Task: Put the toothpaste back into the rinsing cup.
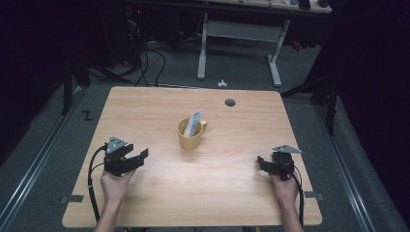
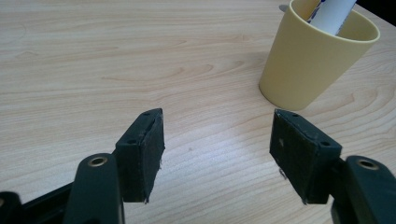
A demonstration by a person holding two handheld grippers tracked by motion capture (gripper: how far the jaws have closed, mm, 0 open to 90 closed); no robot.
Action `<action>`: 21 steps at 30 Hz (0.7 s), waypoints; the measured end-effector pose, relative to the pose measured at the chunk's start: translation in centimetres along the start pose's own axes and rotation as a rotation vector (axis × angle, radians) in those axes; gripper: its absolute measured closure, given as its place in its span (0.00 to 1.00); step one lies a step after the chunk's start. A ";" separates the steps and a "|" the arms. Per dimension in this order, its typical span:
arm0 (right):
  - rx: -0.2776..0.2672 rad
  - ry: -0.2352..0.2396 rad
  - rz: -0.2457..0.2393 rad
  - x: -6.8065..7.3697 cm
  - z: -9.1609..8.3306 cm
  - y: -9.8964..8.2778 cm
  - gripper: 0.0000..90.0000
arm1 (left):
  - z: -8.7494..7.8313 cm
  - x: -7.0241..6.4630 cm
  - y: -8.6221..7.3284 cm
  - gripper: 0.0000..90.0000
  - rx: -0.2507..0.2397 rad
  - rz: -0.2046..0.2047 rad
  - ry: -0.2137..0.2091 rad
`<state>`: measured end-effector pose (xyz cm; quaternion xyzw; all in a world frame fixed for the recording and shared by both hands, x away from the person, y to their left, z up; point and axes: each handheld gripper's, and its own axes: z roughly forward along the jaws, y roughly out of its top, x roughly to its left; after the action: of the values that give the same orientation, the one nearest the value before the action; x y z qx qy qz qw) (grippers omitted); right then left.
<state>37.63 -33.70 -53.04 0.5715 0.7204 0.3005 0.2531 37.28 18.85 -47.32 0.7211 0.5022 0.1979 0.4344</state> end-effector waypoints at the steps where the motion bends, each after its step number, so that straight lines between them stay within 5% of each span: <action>1: 0.000 0.000 0.000 0.0 0.0 0.0 0.32 | 0.0 0.0 -0.1 0.39 -0.002 0.000 -0.001; 21: 0.000 0.000 0.000 0.0 0.0 0.0 0.32 | 0.9 0.2 -1.6 0.39 0.032 -0.011 0.017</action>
<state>37.63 -33.70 -53.04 0.5717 0.7203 0.3005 0.2530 37.14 18.84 -49.16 0.7234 0.5129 0.1933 0.4198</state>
